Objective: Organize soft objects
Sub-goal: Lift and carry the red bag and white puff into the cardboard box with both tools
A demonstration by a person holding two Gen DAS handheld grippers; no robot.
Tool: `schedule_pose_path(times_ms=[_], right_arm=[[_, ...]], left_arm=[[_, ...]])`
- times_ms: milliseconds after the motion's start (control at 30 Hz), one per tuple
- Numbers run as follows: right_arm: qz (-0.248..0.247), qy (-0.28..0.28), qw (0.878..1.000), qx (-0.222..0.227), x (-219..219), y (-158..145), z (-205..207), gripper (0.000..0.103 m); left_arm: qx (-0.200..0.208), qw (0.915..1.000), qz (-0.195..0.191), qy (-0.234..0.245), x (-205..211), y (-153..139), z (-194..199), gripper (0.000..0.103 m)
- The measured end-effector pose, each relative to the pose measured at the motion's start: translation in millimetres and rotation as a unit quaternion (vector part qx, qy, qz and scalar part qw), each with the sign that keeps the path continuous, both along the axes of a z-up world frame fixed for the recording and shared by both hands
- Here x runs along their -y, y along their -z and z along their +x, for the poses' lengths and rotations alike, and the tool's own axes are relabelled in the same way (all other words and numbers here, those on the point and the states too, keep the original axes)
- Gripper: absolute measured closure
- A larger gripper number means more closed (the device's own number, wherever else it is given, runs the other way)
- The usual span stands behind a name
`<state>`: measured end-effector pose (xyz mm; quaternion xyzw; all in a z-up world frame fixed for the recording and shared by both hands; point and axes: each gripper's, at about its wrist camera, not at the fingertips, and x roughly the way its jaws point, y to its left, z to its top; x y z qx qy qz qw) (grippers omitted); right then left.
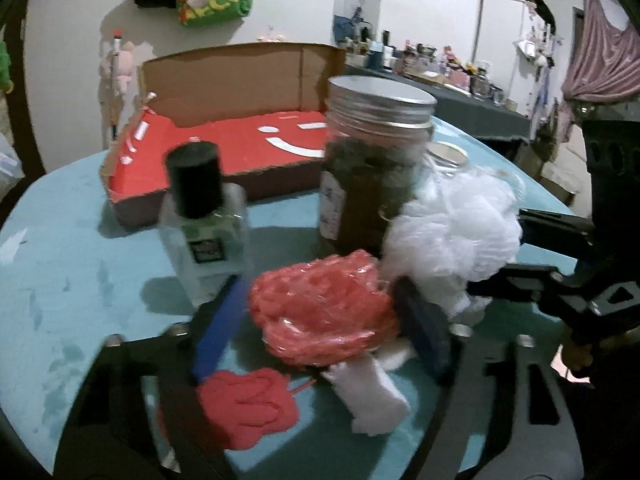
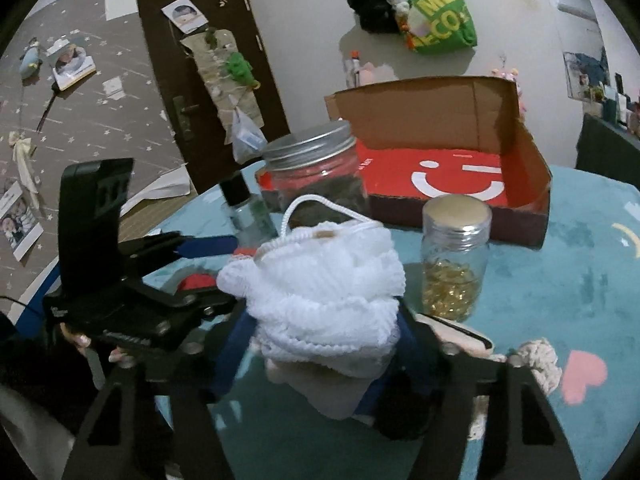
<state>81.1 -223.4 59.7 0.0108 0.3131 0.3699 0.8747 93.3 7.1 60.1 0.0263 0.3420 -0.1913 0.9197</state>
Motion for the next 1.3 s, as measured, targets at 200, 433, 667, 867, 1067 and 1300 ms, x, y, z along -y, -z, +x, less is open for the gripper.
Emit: schedule_pose_path(times_ms=[200,433,667,867,1067,1300], right_arm=[[0.009,0.014,0.999,0.027,6.8,-1.8,-14.2,0.063],[0.013,0.045,0.997,0.061,10.2,-14.6,-27.6,0.070],[0.019,0.078,0.993,0.090,20.0,-30.6,-35.9,0.072],[-0.002,0.102,0.989,0.103,19.6,-32.2,-39.7,0.072],[-0.010,0.119,0.986,0.114,21.2,-31.6,-44.1,0.072],[-0.006,0.137,0.982,0.130,30.9,-43.1,-41.7,0.072]], left_arm=[[0.019,0.9998,0.005,-0.001,1.7,-2.2,-6.5,0.044],[0.040,0.9991,0.005,-0.015,0.6,-11.5,-18.4,0.046],[0.060,0.9976,0.010,-0.034,-4.9,-21.7,-28.5,0.046],[0.079,0.9958,0.014,-0.044,-6.4,-28.4,-35.7,0.046],[0.088,0.9949,0.014,-0.047,-7.0,-33.2,-40.1,0.046],[0.113,0.9917,0.014,-0.058,-13.5,-48.0,-45.8,0.046]])
